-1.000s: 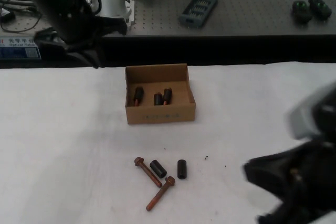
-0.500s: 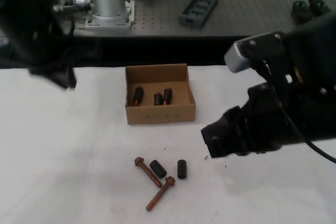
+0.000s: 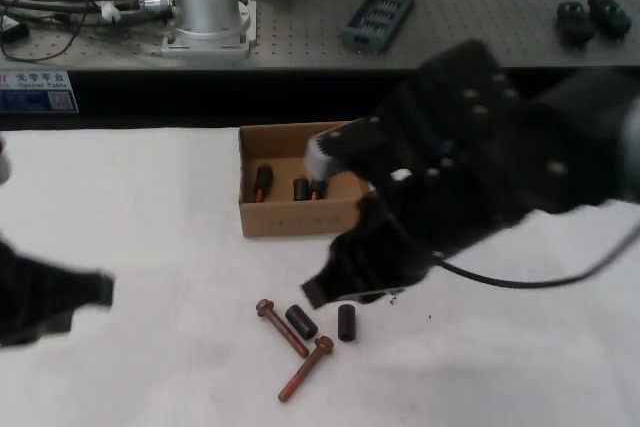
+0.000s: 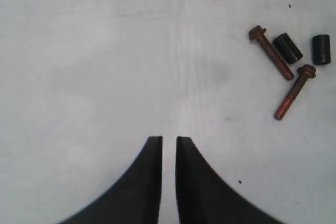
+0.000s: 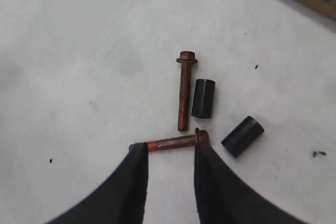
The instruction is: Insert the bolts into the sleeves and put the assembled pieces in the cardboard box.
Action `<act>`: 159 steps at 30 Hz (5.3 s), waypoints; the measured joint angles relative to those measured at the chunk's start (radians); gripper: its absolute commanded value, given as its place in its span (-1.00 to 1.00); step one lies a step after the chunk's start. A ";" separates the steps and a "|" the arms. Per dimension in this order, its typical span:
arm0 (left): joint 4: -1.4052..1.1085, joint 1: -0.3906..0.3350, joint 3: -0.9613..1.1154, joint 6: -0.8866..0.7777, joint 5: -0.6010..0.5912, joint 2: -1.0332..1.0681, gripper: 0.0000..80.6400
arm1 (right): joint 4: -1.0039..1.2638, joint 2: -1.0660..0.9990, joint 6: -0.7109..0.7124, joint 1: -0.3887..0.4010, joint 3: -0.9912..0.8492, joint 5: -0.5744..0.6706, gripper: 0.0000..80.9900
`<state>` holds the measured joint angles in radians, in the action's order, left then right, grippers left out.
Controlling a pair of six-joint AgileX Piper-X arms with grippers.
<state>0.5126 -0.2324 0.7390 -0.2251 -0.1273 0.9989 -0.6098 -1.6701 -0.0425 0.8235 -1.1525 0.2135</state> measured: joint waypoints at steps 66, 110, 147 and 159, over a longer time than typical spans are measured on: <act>-0.099 0.000 -0.209 -0.182 -0.191 -0.465 -0.72 | -0.235 0.120 0.166 0.027 -0.200 -0.176 -0.91; -0.347 -0.469 0.235 -0.683 0.226 0.562 -0.20 | -0.488 1.309 -0.053 -0.211 0.352 -0.472 -0.91; 0.099 -0.470 0.707 -0.758 0.304 0.975 -0.27 | -0.499 1.311 -0.053 -0.211 0.352 -0.492 -0.91; 0.055 -0.470 0.710 -0.885 0.244 1.025 -0.27 | -0.502 1.311 -0.053 -0.211 0.352 -0.510 -0.91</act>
<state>0.5676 -0.7026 1.4493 -1.1104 0.1165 2.0234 -1.1113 -0.3588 -0.0955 0.6130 -0.8004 -0.2961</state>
